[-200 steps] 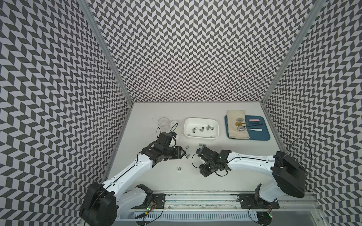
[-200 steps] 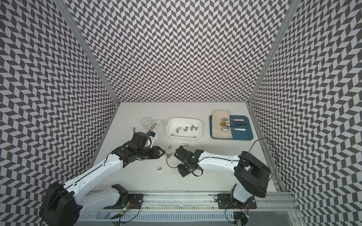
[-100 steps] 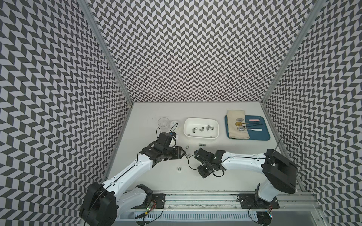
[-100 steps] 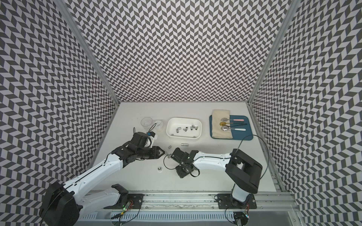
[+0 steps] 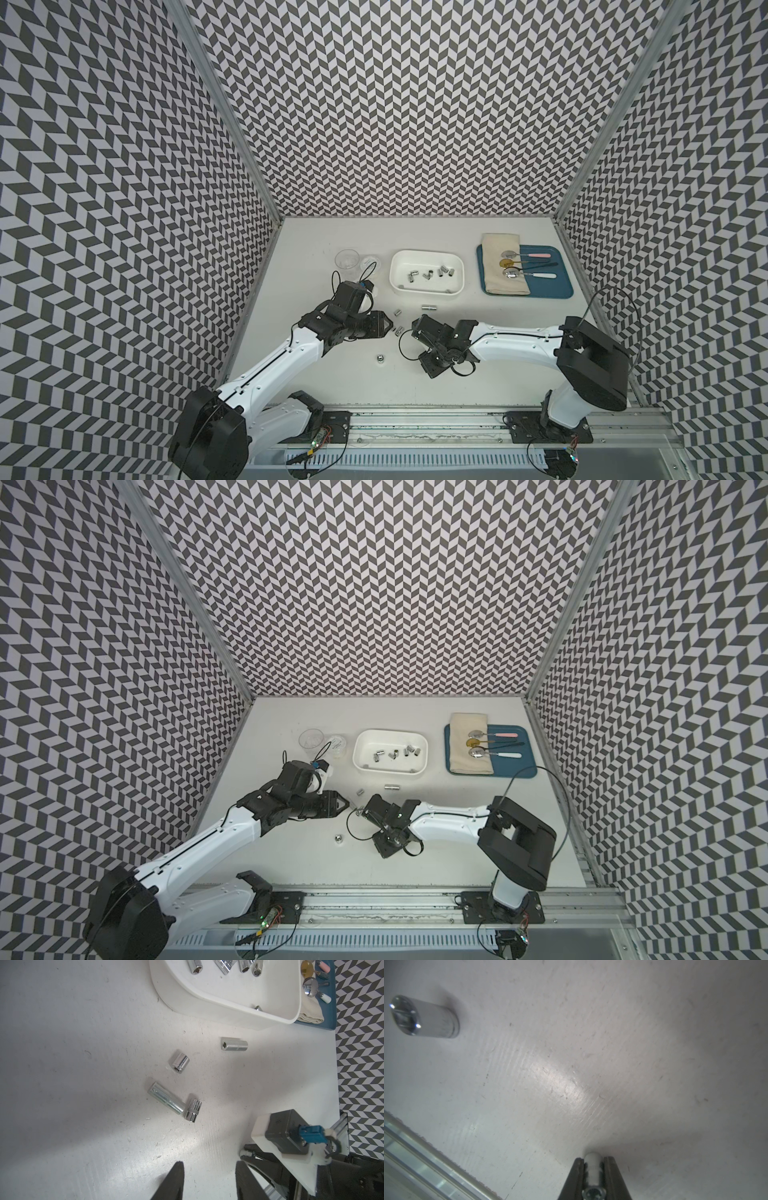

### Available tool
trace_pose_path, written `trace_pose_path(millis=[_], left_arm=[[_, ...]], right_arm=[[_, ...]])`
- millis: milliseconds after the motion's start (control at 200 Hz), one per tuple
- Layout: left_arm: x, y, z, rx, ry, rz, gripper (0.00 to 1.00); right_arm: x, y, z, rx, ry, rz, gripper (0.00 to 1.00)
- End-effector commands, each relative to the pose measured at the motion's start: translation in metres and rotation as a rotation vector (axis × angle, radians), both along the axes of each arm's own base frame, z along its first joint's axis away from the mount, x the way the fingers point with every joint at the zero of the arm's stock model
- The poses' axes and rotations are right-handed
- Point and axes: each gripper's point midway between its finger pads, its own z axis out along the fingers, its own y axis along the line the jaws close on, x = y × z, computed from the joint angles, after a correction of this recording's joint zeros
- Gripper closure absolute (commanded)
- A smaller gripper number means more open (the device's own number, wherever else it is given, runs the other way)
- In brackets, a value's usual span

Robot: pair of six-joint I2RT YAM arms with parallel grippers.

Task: Put the socket on the desktop into the storage box
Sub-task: Pick up the socket head at the center of the board.

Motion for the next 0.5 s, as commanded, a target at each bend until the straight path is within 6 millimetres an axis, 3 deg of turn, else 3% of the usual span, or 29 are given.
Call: trace_pose_path(millis=[0, 225, 496], left_arm=[[0.0, 0.004, 0.001, 0.007, -0.009, 0.013, 0.56], [0.003, 0.009, 0.005, 0.015, -0.027, 0.038, 0.56], [0.011, 0.02, 0.012, -0.019, -0.047, 0.103, 0.56]], right_arm=[[0.008, 0.008, 0.017, 0.037, -0.048, -0.012, 0.83], [0.023, 0.01, 0.04, 0.097, -0.088, -0.046, 0.83], [0.067, 0.008, 0.076, 0.173, -0.165, -0.113, 0.82]])
